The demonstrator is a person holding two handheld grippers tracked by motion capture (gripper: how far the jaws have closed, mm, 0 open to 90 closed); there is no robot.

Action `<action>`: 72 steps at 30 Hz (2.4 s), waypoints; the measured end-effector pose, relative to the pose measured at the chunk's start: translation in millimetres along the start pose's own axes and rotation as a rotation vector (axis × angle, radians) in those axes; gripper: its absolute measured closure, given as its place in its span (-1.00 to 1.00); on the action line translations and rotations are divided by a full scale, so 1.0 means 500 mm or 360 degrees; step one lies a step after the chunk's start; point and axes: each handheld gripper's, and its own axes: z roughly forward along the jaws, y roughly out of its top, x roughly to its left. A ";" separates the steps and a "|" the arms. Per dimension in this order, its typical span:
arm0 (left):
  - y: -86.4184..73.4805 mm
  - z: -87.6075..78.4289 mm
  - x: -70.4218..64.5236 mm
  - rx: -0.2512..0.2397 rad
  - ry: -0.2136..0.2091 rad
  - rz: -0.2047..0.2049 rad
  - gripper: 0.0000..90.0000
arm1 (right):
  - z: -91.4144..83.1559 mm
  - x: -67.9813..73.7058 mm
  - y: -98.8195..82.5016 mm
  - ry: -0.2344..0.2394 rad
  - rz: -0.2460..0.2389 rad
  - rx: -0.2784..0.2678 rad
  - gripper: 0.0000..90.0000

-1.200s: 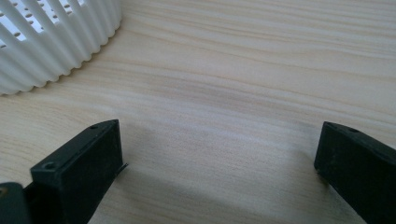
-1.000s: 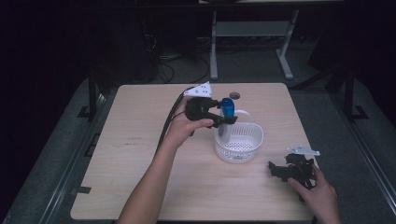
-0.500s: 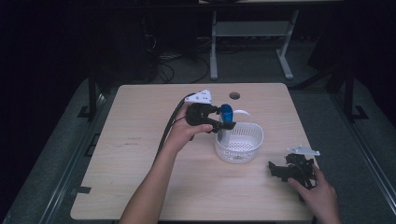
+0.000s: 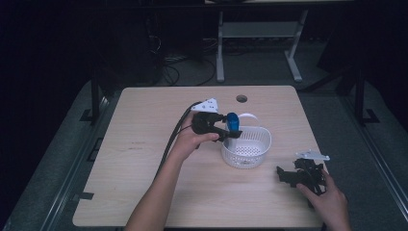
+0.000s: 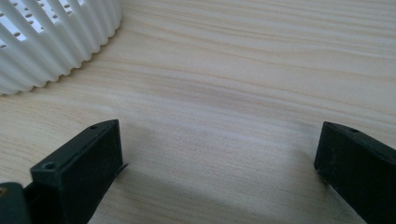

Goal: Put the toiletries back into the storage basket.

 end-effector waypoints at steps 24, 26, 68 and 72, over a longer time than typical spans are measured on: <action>-0.043 0.023 0.004 0.0028 0.0005 -0.0035 -0.19 | 0.000 0.000 0.000 -0.0001 0.0002 0.0000 -0.99; -0.043 0.023 0.004 0.0028 0.0009 -0.0039 -0.19 | 0.000 0.000 0.000 -0.0002 0.0000 0.0000 -0.99; 0.004 -0.074 -0.029 -0.0004 0.0073 0.0014 -0.42 | 0.000 0.000 0.000 0.0000 0.0002 0.0000 -0.99; 0.002 -0.096 -0.028 0.0004 0.0098 0.0003 -0.42 | 0.000 0.000 0.000 -0.0001 0.0000 -0.0001 -0.99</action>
